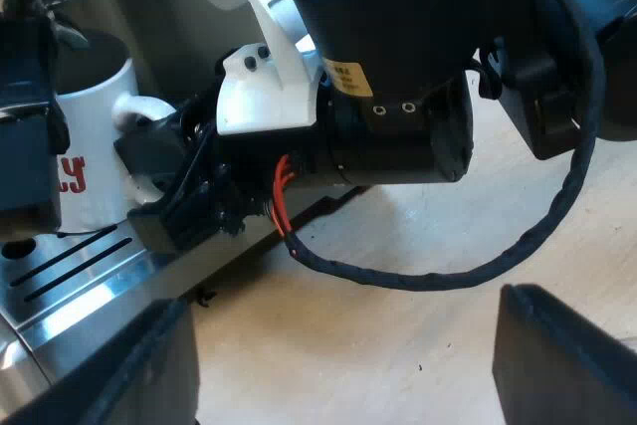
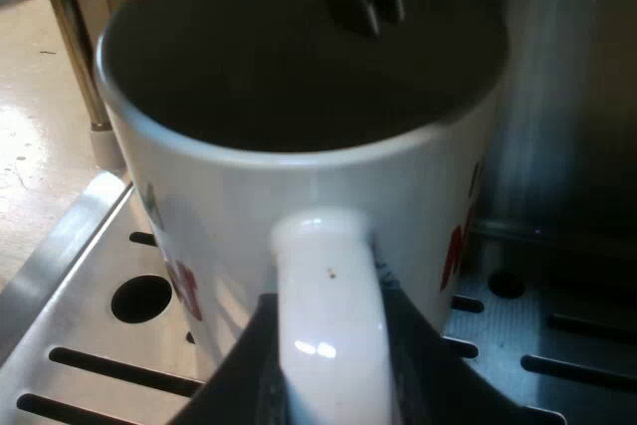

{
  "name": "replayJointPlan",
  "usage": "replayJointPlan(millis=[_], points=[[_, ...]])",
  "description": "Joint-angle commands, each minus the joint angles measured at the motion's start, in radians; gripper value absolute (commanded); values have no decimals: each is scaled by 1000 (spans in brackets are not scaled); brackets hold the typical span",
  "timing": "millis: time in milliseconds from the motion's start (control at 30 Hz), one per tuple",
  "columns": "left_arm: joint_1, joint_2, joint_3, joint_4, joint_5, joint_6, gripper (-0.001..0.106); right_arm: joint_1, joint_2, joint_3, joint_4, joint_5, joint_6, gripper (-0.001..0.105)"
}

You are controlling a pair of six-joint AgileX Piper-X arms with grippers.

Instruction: Place mug into machine

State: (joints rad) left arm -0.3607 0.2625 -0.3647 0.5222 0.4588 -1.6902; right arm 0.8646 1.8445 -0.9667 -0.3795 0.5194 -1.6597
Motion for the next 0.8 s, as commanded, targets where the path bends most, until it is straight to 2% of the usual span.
replayJointPlan(millis=[33, 67, 100, 167, 200, 233, 500, 633, 800], points=[[-2, 2, -2, -12, 11, 13, 64, -3, 4, -8, -3, 1, -3, 19], [-2, 2, -2, -12, 11, 13, 64, -3, 4, -8, -3, 1, -3, 23], [-2, 2, -2, -12, 11, 13, 64, -3, 4, -8, -3, 1, -3, 36], [-2, 2, -2, -12, 11, 13, 64, -3, 4, -8, -3, 1, -3, 51], [-2, 2, -2, -12, 11, 13, 64, -3, 4, -8, -3, 1, -3, 58], [-2, 2, -2, -12, 11, 13, 64, -3, 4, -8, -3, 1, -3, 60], [-2, 2, -2, -12, 12, 13, 64, 21, -54, -8, 85, 3, -3, 59], [-2, 2, -2, -12, 12, 13, 64, 38, -114, -8, 193, 102, 4, 59], [-2, 2, -26, -12, 12, 13, 64, 50, -183, -5, 303, 111, 4, 59]])
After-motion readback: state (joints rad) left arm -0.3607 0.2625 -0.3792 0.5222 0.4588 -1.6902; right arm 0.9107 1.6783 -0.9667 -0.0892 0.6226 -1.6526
